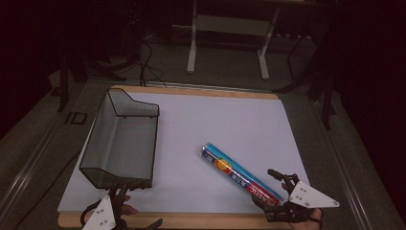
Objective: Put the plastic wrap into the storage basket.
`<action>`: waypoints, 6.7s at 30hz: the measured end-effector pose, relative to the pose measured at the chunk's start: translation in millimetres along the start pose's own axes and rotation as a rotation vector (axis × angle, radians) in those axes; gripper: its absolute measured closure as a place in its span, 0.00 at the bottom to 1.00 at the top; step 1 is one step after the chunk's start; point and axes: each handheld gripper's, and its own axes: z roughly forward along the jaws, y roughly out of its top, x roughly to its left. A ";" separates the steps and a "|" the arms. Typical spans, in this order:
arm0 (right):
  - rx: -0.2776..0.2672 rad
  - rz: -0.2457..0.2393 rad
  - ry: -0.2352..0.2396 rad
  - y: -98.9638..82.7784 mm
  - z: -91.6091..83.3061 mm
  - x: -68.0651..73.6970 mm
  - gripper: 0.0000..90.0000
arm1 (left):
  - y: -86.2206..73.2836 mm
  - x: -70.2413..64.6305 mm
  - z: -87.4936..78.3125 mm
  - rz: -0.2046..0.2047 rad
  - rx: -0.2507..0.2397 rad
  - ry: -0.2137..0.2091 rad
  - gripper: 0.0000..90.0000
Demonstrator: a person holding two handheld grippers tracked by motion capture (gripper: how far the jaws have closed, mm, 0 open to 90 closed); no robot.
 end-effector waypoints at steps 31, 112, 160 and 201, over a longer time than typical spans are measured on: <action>0.057 -0.048 0.030 15.9 10.4 -3.4 0.15 | -1.3 -4.0 5.0 0.015 0.007 -0.002 0.01; 1.043 0.016 0.134 14.1 159.3 -39.0 0.15 | -2.9 -4.5 8.8 0.003 0.035 -0.032 0.01; 1.208 0.171 0.077 17.1 199.5 -48.9 0.35 | -4.4 -4.5 10.8 0.005 0.053 -0.049 0.01; 0.813 0.195 0.065 145.1 231.4 -41.2 0.35 | -5.2 -5.4 12.1 0.012 0.063 -0.039 0.01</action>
